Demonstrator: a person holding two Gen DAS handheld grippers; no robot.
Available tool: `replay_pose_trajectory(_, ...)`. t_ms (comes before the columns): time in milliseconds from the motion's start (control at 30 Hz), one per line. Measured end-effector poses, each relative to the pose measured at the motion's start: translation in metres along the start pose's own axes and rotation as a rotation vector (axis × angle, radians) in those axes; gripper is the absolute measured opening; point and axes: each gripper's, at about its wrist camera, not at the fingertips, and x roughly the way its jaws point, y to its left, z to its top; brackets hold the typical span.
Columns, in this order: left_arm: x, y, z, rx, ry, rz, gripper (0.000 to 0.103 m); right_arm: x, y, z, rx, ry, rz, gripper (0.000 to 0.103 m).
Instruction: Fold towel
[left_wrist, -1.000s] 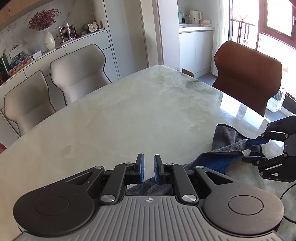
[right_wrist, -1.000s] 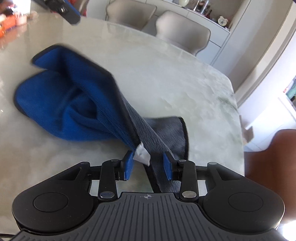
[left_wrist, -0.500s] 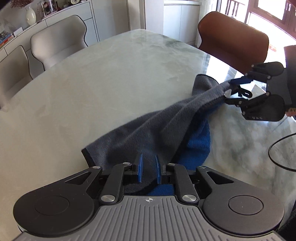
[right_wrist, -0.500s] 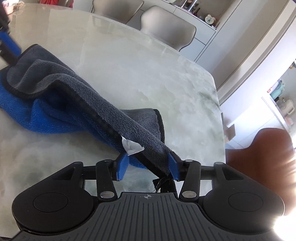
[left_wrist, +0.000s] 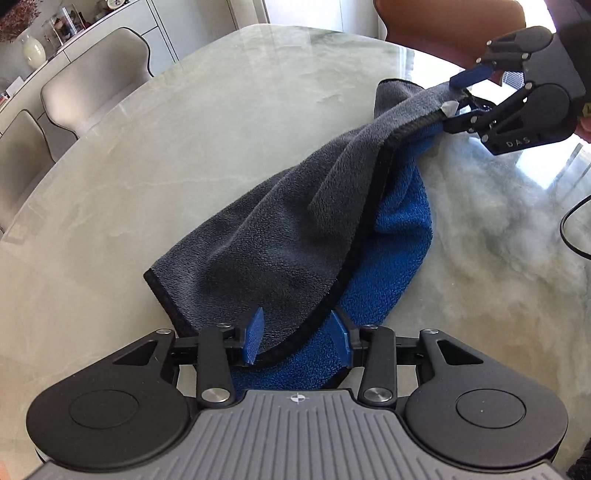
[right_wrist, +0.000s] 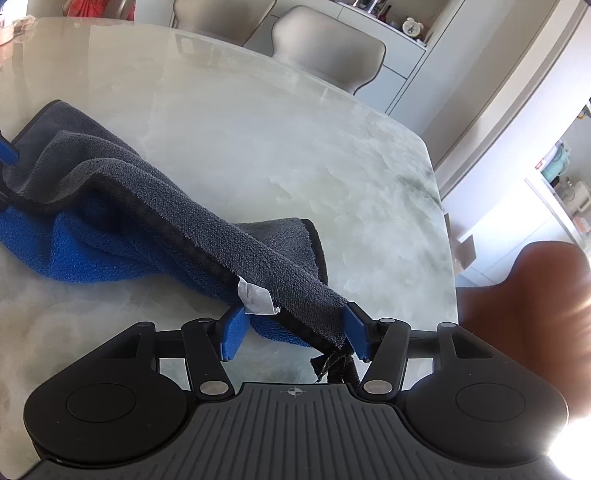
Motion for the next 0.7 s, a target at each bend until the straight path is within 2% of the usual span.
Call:
replay_pose_trajectory(100, 0.002, 0.0, 0.001, -0.011, -0.002, 0.004, 0.044, 0.0, -0.003, 0.0, 0.024, 0.001, 0.007, 0.057)
replay_pose_trajectory(200, 0.005, 0.005, 0.005, -0.049, 0.025, 0.006, 0.052, 0.0, -0.006, 0.0, 0.059, 0.006, 0.019, 0.057)
replay_pose_trajectory(267, 0.005, 0.008, 0.006, -0.066, 0.038, 0.007, 0.054, 0.002, -0.009, 0.0, 0.087, 0.019, 0.023, 0.061)
replay_pose_trajectory(300, 0.006, 0.008, 0.007, -0.074, 0.043, 0.008, 0.057, 0.003, -0.01, 0.0, 0.103, 0.031, 0.027, 0.064)
replay_pose_trajectory(467, 0.006, 0.008, 0.007, -0.108, 0.058, 0.079, 0.081, 0.01, -0.021, 0.002, 0.194, 0.081, 0.063, 0.066)
replay_pose_trajectory(533, 0.006, 0.009, 0.005, -0.11, 0.057, 0.105, 0.091, 0.012, -0.021, 0.001, 0.188, 0.085, 0.074, 0.066)
replay_pose_trajectory(700, 0.007, 0.018, 0.002, -0.16, 0.066, 0.094, 0.093, 0.01, -0.01, -0.005, 0.12, 0.042, 0.037, 0.069)
